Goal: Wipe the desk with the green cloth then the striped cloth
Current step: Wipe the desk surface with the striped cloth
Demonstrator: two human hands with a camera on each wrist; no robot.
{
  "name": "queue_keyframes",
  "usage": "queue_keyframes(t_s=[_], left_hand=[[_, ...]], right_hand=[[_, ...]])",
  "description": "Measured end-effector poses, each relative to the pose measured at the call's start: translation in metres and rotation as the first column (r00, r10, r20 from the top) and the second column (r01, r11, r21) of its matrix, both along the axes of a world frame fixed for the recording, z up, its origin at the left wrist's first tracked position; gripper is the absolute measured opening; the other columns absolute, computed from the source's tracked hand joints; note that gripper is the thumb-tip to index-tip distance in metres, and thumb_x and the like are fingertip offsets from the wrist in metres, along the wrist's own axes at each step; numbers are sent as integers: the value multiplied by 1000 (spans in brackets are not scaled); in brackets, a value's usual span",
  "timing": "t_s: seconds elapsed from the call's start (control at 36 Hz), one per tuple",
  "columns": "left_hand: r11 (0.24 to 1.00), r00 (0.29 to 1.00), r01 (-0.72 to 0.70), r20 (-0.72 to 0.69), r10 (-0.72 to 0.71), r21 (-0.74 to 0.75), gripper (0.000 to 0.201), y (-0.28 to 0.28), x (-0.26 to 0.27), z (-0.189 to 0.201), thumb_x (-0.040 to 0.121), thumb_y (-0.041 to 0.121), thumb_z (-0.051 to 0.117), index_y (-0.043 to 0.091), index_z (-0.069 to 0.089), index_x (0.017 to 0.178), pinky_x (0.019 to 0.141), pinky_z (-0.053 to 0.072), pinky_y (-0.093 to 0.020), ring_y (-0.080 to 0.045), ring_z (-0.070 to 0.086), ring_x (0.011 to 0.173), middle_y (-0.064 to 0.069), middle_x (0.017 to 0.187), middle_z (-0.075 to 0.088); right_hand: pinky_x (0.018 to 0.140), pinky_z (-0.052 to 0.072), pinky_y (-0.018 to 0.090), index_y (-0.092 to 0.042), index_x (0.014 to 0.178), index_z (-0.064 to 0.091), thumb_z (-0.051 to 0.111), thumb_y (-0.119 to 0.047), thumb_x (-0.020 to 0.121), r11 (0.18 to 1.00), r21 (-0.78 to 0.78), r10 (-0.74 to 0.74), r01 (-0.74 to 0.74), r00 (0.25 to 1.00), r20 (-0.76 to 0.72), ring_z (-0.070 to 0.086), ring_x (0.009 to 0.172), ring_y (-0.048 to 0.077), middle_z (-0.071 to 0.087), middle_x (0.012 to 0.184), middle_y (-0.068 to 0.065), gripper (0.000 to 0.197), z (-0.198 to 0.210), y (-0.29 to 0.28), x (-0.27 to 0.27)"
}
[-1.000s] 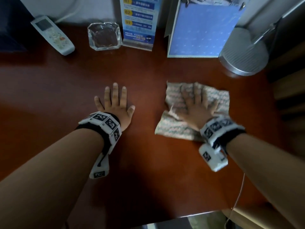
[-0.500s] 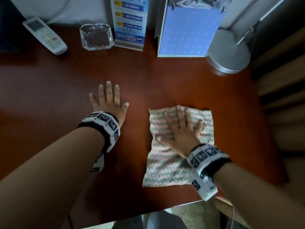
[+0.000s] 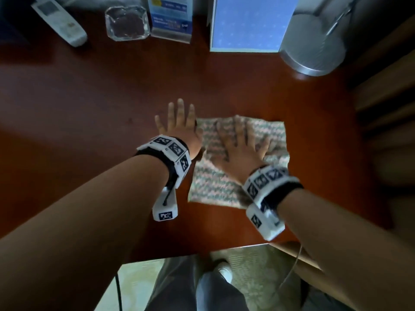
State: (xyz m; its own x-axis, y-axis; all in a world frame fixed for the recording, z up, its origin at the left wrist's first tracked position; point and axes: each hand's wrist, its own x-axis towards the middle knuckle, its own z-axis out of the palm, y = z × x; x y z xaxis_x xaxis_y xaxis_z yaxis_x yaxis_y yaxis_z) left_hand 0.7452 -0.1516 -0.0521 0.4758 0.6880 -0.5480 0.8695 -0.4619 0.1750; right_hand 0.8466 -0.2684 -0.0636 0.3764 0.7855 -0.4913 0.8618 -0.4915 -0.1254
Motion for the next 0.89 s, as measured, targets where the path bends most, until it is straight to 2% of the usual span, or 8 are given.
queue_keyframes(t_s=[0.19,0.31,0.39,0.5,0.61,0.69,0.83,0.89], left_hand=[[999,999,43,-24,-43,-22,59,-27,7,3,100,47,10,30,-22,146,112,-10,-58,-23,-29,140,1,151,-35],[999,995,52,-82,-53,-4,62,-29,7,-3,98,53,11,33,-25,144,112,-11,-57,-23,-31,139,2,149,-38],[998,994,58,-93,-57,-1,62,-27,7,-4,97,54,11,34,-25,144,112,-11,-57,-23,-30,139,1,149,-37],[998,991,70,-116,-70,-7,62,-26,8,-2,97,55,9,33,-26,144,112,-11,-57,-24,-30,139,1,149,-38],[997,989,74,-128,-75,-11,62,-26,9,-2,97,55,7,33,-27,143,112,-11,-57,-25,-31,139,0,148,-39],[998,990,70,-123,-69,-2,61,-27,9,-3,97,54,7,33,-27,143,112,-11,-57,-25,-31,139,0,148,-39],[997,990,71,-121,-72,-5,60,-28,7,-4,96,54,6,34,-28,143,112,-12,-57,-24,-31,139,1,149,-39],[997,989,70,-129,-71,-8,61,-28,8,-4,96,54,6,33,-28,142,112,-12,-57,-25,-31,139,0,148,-39]], right_hand=[[103,-22,66,-51,134,-32,12,-74,86,992,-33,117,-120,989,-90,-38,136,28,-44,146,-4,69,5,-95,-43],[103,-25,63,-55,134,-31,4,-77,81,991,-26,127,-130,987,-102,-41,134,24,-48,142,-10,67,4,-120,-40],[103,-23,65,-57,136,-24,6,-81,78,999,-10,40,-41,994,-102,-40,134,20,-49,138,-14,70,-4,-126,-20],[107,-11,67,-58,131,-28,-10,-88,64,989,-8,-150,150,988,19,-28,141,18,-36,150,-12,75,-11,-141,30],[111,-7,64,-57,141,-15,11,-80,73,929,1,-370,370,928,45,-20,144,19,-26,156,-11,76,-1,-164,84],[111,-6,64,-57,138,-20,12,-80,74,895,-40,-442,444,895,54,-21,144,20,-29,154,-11,75,4,-172,104],[110,-6,67,-48,144,-21,24,-71,88,852,-60,-516,521,853,74,-22,143,26,-32,154,-2,75,5,-158,78],[108,-8,68,-44,144,-21,26,-69,89,884,-66,-459,462,887,56,-26,142,28,-35,153,2,77,3,-150,54]])
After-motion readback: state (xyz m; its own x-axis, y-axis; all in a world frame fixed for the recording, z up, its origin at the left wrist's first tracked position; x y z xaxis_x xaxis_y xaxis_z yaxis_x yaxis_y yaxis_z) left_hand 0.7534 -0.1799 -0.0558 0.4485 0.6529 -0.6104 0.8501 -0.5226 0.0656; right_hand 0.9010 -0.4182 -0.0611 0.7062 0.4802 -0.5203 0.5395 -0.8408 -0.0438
